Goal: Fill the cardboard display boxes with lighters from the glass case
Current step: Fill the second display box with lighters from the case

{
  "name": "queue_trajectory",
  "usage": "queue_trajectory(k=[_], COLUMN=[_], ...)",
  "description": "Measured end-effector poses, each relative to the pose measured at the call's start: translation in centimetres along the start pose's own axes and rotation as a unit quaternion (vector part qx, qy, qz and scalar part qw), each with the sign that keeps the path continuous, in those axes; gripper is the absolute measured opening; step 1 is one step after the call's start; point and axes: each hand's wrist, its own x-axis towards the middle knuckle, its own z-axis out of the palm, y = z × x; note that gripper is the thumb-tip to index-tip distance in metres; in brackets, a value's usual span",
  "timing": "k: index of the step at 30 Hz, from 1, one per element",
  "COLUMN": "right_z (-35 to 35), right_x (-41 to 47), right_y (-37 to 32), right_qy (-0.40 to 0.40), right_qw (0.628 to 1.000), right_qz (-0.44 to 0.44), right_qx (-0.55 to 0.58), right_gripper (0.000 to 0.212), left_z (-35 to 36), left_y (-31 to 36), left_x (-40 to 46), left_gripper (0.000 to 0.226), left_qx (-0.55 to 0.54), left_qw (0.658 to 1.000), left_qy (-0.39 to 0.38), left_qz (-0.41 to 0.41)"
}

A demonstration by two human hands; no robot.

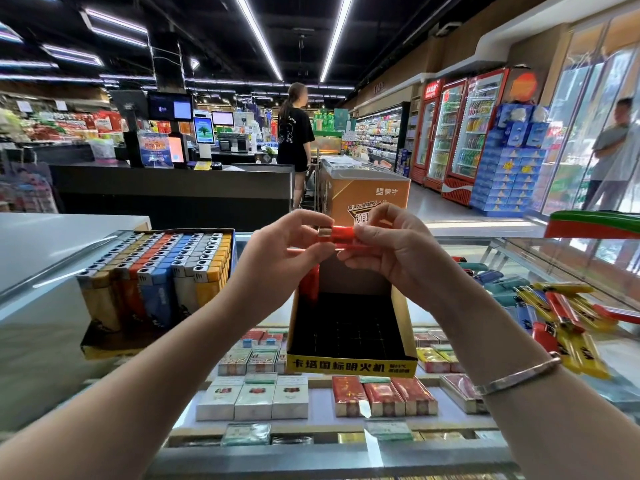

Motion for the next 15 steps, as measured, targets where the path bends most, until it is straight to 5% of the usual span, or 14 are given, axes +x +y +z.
queue_trajectory(k=[9,15], right_z=[-0.2,-1.6], right_x=[0.3,1.0], right_y=[0.3,0.6], right_qy=[-0.009,0.189], right_qw=[0.999,0.94], right_qz=[0.003,-0.054], right_qx=[-0.052,-0.28], right_gripper=[0.01,0.014], left_z=[-0.8,-2.2], left_y=[0.6,0.8], left_x=[0.3,1.0], left_gripper=[0.021,0.018], left_qx=[0.045,0.072], left_qw=[0.997,0.995], left_qy=[0.008,0.051], left_qz=[0.059,0.053])
